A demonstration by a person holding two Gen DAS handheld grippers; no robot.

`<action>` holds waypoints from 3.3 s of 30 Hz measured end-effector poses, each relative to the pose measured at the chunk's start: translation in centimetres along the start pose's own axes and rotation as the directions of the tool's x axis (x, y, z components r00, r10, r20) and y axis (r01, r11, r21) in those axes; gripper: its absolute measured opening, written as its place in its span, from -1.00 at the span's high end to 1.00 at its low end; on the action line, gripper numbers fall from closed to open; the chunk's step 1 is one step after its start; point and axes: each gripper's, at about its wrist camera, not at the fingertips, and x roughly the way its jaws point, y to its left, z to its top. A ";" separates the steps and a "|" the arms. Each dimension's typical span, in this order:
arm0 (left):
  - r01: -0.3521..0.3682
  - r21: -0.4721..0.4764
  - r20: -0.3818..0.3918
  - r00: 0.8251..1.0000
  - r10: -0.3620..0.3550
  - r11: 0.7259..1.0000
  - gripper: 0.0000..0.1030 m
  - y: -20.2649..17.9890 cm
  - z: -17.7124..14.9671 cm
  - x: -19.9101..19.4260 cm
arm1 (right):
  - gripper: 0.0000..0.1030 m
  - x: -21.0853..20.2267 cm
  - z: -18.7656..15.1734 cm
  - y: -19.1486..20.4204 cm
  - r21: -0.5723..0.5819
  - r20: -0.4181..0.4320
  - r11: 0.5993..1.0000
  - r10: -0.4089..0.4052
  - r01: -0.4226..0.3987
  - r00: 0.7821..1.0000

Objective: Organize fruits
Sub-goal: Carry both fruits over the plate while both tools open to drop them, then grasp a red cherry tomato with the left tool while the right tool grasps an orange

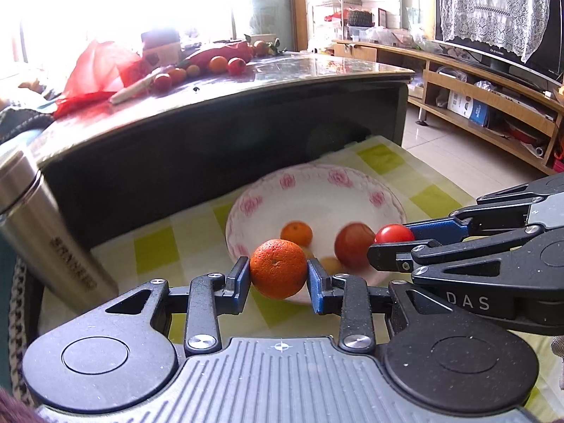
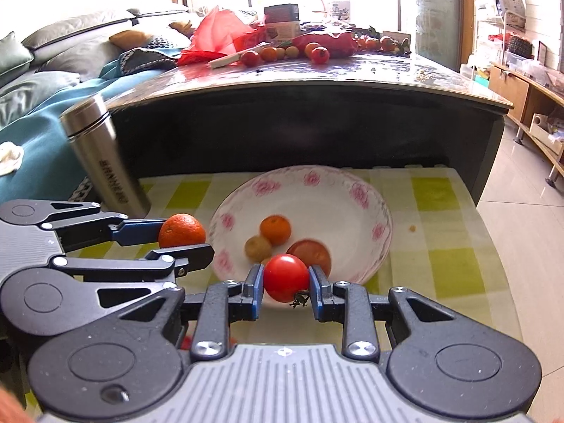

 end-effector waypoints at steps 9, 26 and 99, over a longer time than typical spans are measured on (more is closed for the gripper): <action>-0.009 -0.030 -0.010 1.000 0.008 1.000 0.21 0.7 2.1 3.8 | 0.36 3.4 2.7 -1.8 -0.016 0.016 1.000 -0.025 0.026 1.000; -0.013 -0.035 -0.044 0.999 0.012 0.999 0.19 1.4 2.5 8.2 | 0.34 8.8 3.2 -4.5 0.041 -0.020 0.999 -0.001 0.002 1.000; 0.095 -0.012 -0.114 0.989 -0.095 0.995 -0.16 -1.2 -7.7 -0.4 | 0.20 -2.7 -5.1 0.2 0.076 -0.123 0.996 0.047 -0.038 0.991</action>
